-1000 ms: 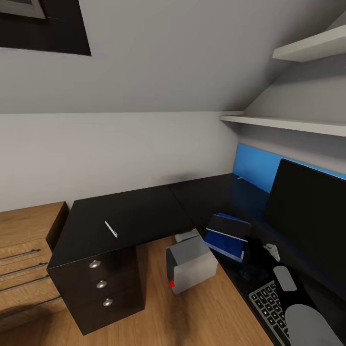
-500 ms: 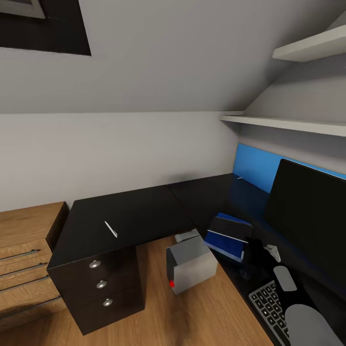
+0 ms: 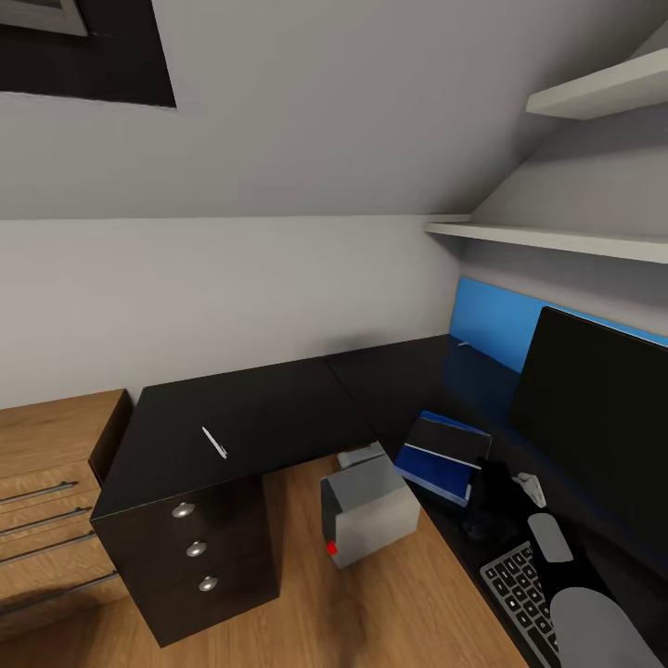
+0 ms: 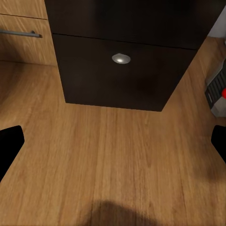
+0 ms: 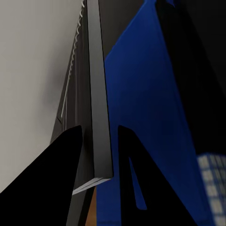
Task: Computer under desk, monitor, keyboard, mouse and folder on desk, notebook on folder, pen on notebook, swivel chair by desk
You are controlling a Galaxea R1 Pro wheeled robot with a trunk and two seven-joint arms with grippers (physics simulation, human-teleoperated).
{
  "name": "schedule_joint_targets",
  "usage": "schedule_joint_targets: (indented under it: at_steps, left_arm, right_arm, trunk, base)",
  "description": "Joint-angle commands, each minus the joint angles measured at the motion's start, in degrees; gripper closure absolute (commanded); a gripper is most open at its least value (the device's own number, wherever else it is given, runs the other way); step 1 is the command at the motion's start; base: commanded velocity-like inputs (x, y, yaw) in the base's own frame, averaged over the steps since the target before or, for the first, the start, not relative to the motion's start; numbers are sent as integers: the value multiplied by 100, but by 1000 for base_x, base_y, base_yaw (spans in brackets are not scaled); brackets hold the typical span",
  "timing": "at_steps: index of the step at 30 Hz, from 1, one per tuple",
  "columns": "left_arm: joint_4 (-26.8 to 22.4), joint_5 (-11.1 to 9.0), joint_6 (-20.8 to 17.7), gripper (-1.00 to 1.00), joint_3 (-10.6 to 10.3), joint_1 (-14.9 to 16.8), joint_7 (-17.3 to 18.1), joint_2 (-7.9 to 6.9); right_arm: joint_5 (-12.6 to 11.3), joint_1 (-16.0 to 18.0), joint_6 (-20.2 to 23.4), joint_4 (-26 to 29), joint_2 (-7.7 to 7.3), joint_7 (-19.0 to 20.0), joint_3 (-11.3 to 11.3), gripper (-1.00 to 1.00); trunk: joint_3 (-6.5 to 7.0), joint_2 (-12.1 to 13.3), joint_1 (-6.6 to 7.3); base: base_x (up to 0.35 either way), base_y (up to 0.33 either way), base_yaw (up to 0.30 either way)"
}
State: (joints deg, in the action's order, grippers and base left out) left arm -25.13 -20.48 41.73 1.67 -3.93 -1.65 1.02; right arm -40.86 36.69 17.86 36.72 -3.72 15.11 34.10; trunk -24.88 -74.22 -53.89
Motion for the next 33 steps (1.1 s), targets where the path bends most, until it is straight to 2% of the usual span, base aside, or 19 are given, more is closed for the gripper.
schedule_joint_targets:
  at_steps: [1,33]
  left_arm:
    - [-10,27,2,-100,17,-2,-18,4]
    - [-10,25,3,-100,19,-2,-19,4]
  right_arm:
    - [-36,5,46,2,3,12,26,100]
    - [-1,5,42,-6,11,1,1,100]
  trunk:
    - [-5,-3,0]
    - [-5,-3,0]
  base:
    - [0,0,0]
    - [0,0,0]
